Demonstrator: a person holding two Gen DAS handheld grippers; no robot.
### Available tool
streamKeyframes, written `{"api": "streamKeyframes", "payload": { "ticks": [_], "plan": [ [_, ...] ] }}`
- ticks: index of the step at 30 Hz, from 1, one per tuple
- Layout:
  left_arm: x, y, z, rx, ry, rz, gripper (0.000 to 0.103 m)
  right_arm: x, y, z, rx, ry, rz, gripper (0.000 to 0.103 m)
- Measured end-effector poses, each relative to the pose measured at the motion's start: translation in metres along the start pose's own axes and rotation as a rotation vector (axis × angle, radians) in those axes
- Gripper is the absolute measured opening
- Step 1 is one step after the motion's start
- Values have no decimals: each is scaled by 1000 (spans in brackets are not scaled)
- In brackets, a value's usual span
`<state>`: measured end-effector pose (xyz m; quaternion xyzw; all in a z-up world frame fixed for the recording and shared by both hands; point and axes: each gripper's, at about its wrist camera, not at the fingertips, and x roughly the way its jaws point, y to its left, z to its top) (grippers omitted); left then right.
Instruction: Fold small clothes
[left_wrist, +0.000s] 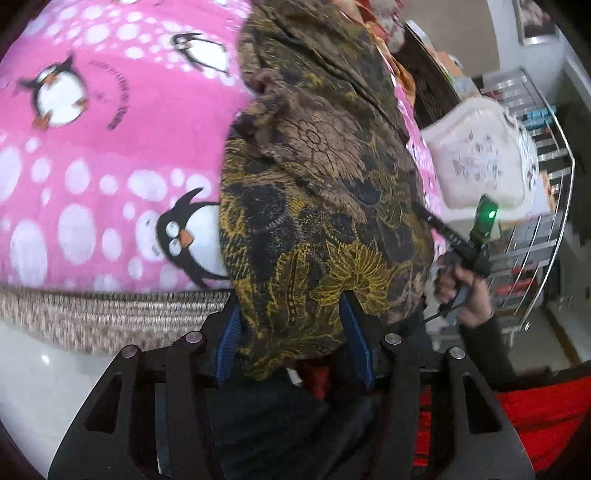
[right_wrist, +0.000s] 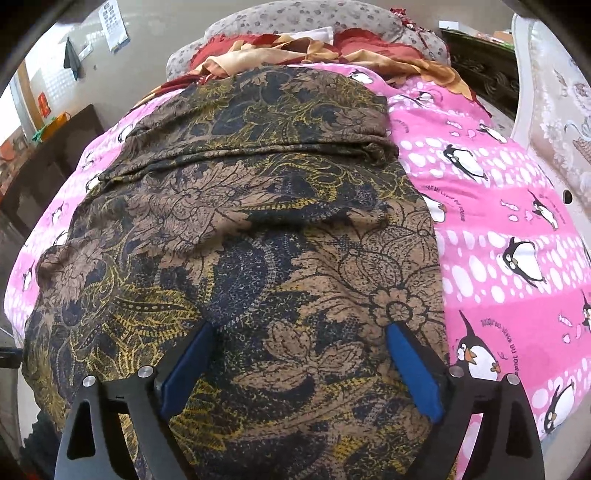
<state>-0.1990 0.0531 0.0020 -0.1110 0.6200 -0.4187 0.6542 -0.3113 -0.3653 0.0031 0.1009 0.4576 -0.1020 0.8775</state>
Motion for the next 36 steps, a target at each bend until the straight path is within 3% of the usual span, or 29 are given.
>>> {"api": "streamKeyframes", "payload": {
  "ticks": [2,6,8,11,12,13,16,18,20,25,27,28,29,32,36],
  "plan": [
    [-2,1,2,15,12,-17,51,-17,-6,-3,-3,-40,-1,86],
    [-4,1,2,57,4,-23,50,-64,-33,-24,-17,-119,-4,86],
    [-2,-1,-1,89,-20,-4,46,-80,-50,-42,-31,-116,7,87],
    [1,-4,-3,111,-61,57,29,-88,-75,-81,-18,-77,51,87],
    [1,-4,-4,114,-72,86,15,-88,-79,-87,-9,-79,71,86],
    [2,-2,-3,109,-70,98,9,-86,-85,-98,9,-89,107,86],
    [1,-3,-6,107,-81,104,6,-77,-96,-110,56,-109,159,72],
    [-4,-13,-10,142,-99,99,5,-68,-97,-114,62,-89,252,65],
    [-9,-19,-12,159,-115,79,5,-61,-96,-123,30,-50,272,57],
    [0,-12,-8,117,-116,65,5,-39,-111,-137,107,-27,376,56],
    [2,-12,-9,124,-119,77,5,-41,-111,-136,109,-31,421,41],
    [1,-14,-10,128,-123,78,5,-44,-109,-136,91,-8,460,16],
    [0,-15,-12,131,-127,70,5,-50,-106,-137,70,0,487,6],
    [-5,-22,-18,138,-144,35,4,-82,-108,-140,23,-19,578,3],
    [-34,-32,-22,111,-236,-128,4,-131,-125,-126,54,-124,641,3]
  ]
}}
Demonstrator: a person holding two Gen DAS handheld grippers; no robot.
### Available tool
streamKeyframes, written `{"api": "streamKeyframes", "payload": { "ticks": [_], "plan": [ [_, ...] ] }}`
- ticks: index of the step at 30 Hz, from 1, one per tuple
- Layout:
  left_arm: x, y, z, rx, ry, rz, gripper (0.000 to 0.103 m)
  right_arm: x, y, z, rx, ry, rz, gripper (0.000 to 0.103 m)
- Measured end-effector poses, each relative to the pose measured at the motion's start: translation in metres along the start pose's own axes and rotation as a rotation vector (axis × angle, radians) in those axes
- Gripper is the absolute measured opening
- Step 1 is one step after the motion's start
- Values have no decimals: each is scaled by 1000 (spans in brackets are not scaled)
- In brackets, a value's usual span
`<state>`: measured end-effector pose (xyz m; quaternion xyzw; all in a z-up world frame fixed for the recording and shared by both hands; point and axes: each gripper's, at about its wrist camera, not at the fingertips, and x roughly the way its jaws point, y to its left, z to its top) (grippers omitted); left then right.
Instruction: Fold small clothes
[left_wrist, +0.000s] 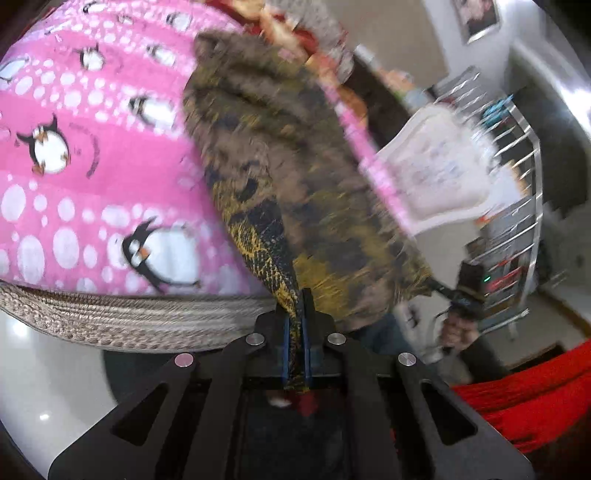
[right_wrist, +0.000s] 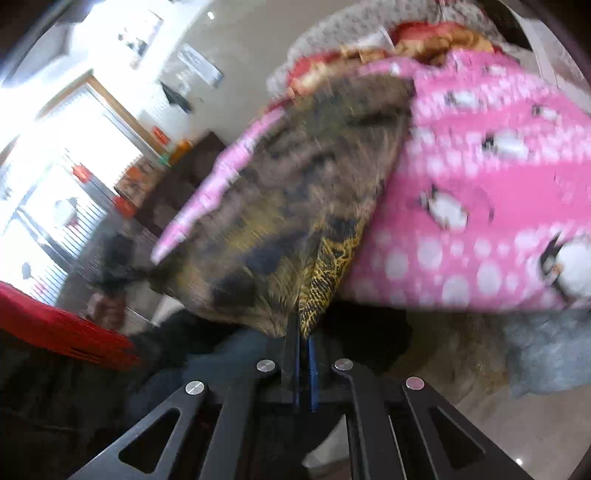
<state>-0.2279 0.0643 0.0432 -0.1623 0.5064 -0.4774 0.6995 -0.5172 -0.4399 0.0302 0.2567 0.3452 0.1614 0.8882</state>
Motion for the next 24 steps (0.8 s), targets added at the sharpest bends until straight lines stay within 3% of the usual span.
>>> {"api": "streamKeyframes", "payload": {
  "ticks": [5,8,11,13,18,24],
  "plan": [
    [-19,-1,53,-70,-178,-74,3,-24,-11,65,11,-189,1,3],
    [-13,10,114,-106,-278,-80,3,-4,-26,122,1,-250,-41,3],
    [6,19,181,-101,-345,-32,3,34,-39,190,-7,-276,-104,3],
    [19,28,219,-110,-373,-13,3,66,-47,237,-27,-272,-163,3],
    [42,45,287,-102,-392,50,3,107,-62,308,-31,-285,-224,3],
    [41,50,305,-106,-400,52,4,115,-64,328,-38,-292,-251,3]
  ]
}}
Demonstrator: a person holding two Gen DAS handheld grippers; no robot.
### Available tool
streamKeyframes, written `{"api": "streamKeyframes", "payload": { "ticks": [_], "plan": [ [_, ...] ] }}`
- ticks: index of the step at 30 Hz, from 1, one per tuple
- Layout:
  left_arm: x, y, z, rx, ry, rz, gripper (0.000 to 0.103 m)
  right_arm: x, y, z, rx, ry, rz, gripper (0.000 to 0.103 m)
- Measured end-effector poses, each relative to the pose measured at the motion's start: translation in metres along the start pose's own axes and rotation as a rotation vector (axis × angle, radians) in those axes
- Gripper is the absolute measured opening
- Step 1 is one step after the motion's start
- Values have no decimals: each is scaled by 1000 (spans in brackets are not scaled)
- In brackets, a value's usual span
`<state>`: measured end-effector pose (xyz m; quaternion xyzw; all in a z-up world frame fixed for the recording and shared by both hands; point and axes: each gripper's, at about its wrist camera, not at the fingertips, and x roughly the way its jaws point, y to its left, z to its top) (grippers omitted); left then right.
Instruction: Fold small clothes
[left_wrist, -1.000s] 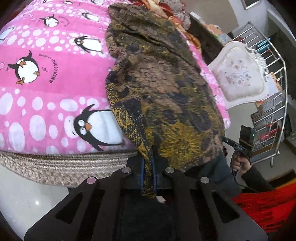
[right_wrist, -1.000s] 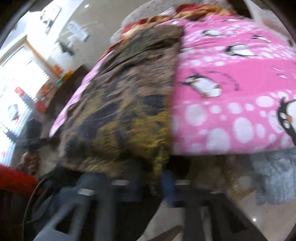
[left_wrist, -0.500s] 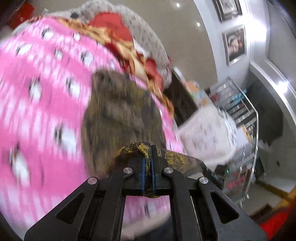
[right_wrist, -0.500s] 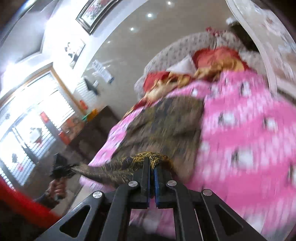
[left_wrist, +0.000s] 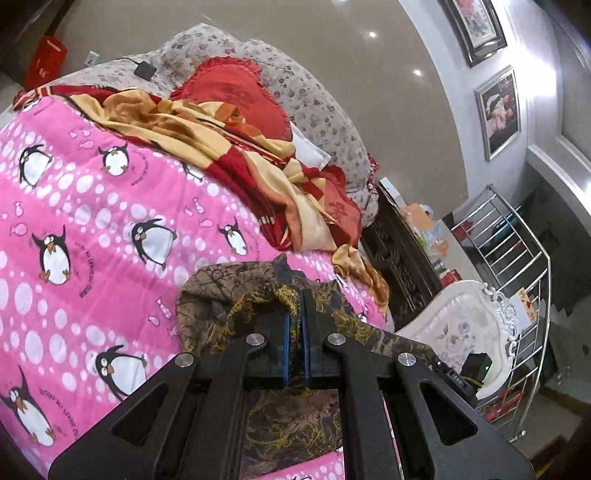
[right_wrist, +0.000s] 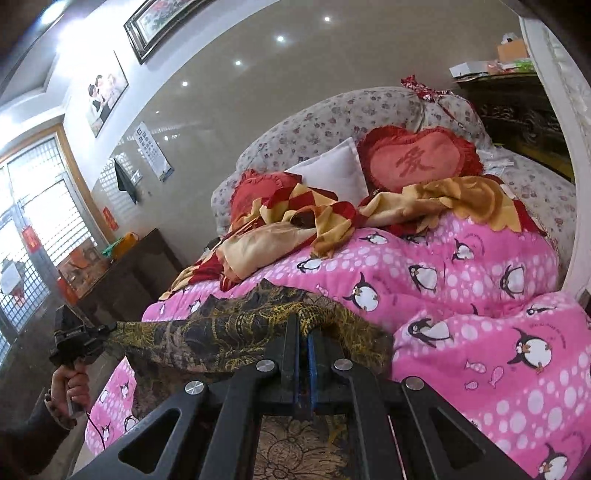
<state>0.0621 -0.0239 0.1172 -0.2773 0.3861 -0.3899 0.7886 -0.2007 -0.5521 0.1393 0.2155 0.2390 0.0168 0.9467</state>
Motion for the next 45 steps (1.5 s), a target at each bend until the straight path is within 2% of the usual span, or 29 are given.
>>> {"api": "streamKeyframes", "payload": {
  "ticks": [6,7,10,15,19,21,22,23,25,26,27,28,29,30,31,33,35,39,41,42,45],
  "plan": [
    [23,2,22,20,13,49,4,5,-4,9,-17,22,-30,3],
    [32,0,29,49,18,76,4,12,-5,15,-14,28,-34,3],
    [57,6,40,54,48,113,4,40,-9,29,-17,62,-82,3],
    [92,25,33,62,109,210,4,87,-28,25,7,166,-185,3],
    [108,44,26,52,134,265,4,100,-39,10,56,185,-221,3],
    [119,56,24,39,182,283,5,105,-44,5,82,187,-233,3],
    [123,61,23,24,201,294,6,109,-48,3,116,195,-220,3],
    [123,66,22,-1,215,300,12,112,-53,0,156,219,-199,6],
    [113,71,21,-35,210,277,31,110,-59,-6,227,268,-144,12],
    [104,72,21,-35,200,282,56,104,-58,-7,226,266,-124,14],
    [93,72,19,-23,186,299,71,97,-57,-9,216,262,-116,22],
    [81,72,17,-9,169,302,71,85,-55,-13,203,255,-123,43],
    [68,74,14,-6,163,293,71,72,-53,-16,197,238,-129,59],
    [50,75,8,-6,158,294,71,57,-52,-22,196,215,-135,62],
    [39,74,3,-1,155,296,71,39,-49,-29,202,195,-131,62],
    [12,66,-20,27,160,286,71,9,-39,-53,224,190,-53,62],
    [-9,53,-56,43,212,263,71,-9,-27,-82,261,212,15,62],
    [-21,35,-127,47,301,258,71,-15,-21,-143,398,256,84,62],
    [-15,39,-152,-21,323,224,71,-4,-28,-167,479,261,88,62],
    [-11,42,-157,-49,316,212,71,4,-37,-175,544,230,107,62],
    [-12,53,-152,-144,206,148,72,14,-56,-176,681,109,159,62]
  ]
}}
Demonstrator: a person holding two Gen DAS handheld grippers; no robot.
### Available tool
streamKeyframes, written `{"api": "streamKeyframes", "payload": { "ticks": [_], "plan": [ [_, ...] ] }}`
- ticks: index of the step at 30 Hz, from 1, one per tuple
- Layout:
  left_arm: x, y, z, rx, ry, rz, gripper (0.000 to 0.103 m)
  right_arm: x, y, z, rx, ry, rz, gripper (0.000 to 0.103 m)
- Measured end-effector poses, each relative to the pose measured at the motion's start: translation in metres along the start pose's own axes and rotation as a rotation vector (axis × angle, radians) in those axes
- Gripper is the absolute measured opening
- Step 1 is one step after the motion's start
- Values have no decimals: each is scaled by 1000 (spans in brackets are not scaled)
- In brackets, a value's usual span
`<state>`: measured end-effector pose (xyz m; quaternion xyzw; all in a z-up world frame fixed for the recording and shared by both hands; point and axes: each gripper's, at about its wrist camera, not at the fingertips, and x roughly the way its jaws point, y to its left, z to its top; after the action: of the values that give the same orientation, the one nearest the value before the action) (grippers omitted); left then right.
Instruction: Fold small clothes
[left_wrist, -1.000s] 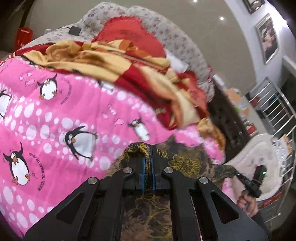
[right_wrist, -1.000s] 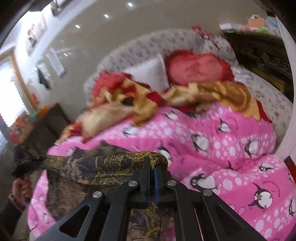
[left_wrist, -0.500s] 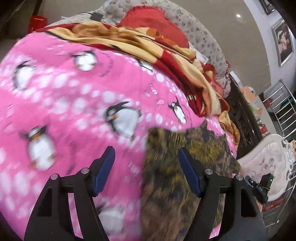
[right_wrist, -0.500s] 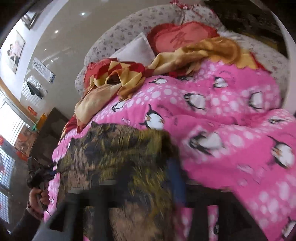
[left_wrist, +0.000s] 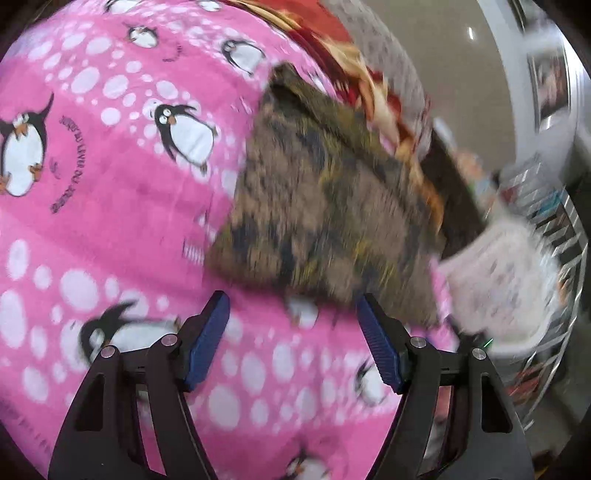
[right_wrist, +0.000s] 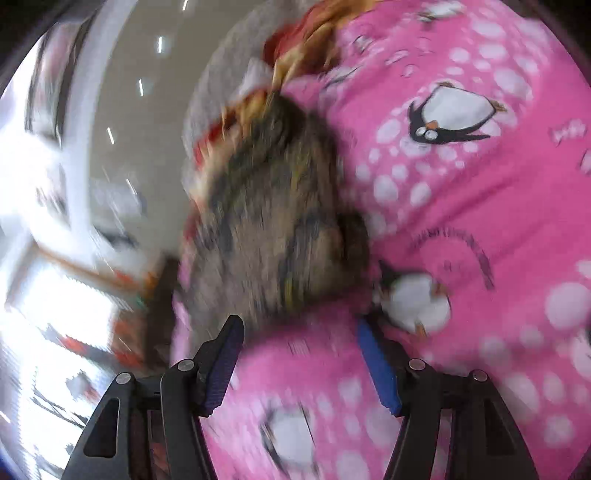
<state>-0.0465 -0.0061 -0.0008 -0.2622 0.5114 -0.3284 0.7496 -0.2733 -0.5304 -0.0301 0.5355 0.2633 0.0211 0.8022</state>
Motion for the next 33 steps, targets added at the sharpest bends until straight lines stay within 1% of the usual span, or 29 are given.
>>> {"api": "streamKeyframes", "payload": {
  "ticks": [1,2,4,7,8,9,10,11,12,13,14,15,16,18,20,21,23,26,27,30,33],
  "plan": [
    [0,7,5,-52,-24,-32,72,3,-1,8,26,-32,23,62],
    [1,16,9,-117,-48,-76,72,6,-1,12,31,-44,36,62],
    [4,24,18,-191,-76,-136,72,14,1,19,36,-57,69,62],
    [15,26,38,-234,-68,-187,72,22,8,23,-13,-51,68,61],
    [17,27,43,-248,-64,-198,72,22,10,22,-22,-50,62,57],
    [19,26,47,-255,-60,-204,72,23,11,22,-32,-51,60,54],
    [21,25,49,-250,-53,-211,72,23,11,22,-37,-51,55,49],
    [21,24,48,-242,-50,-206,72,22,10,21,-39,-50,48,41],
    [23,21,47,-229,-45,-192,70,18,7,22,-39,-50,52,39],
    [24,19,45,-208,-35,-167,66,15,5,21,-40,-52,54,35],
    [26,13,45,-178,-25,-109,52,13,4,20,-48,-49,34,29],
    [29,13,45,-163,-14,-48,31,14,3,21,-56,-46,19,29],
    [34,14,46,-168,-7,-10,21,14,6,21,-73,-45,4,28],
    [32,21,44,-204,-10,-6,12,17,17,20,-118,-31,-83,21],
    [27,8,43,-144,-27,50,10,17,30,18,-170,-33,-141,15],
    [25,-1,43,-104,-36,82,9,18,42,17,-213,-34,-183,15],
    [20,-8,44,-102,-42,83,7,17,56,17,-258,-37,-231,11],
    [-2,-10,43,-107,-64,55,6,6,75,17,-272,-29,-219,10],
    [-14,-9,39,-105,-65,40,5,-3,85,14,-288,-25,-199,10],
    [-53,-3,22,-105,-66,22,5,-27,96,0,-313,2,-171,10],
    [-87,9,-2,-128,-48,8,5,-47,89,-29,-243,75,-133,10]
  ]
}}
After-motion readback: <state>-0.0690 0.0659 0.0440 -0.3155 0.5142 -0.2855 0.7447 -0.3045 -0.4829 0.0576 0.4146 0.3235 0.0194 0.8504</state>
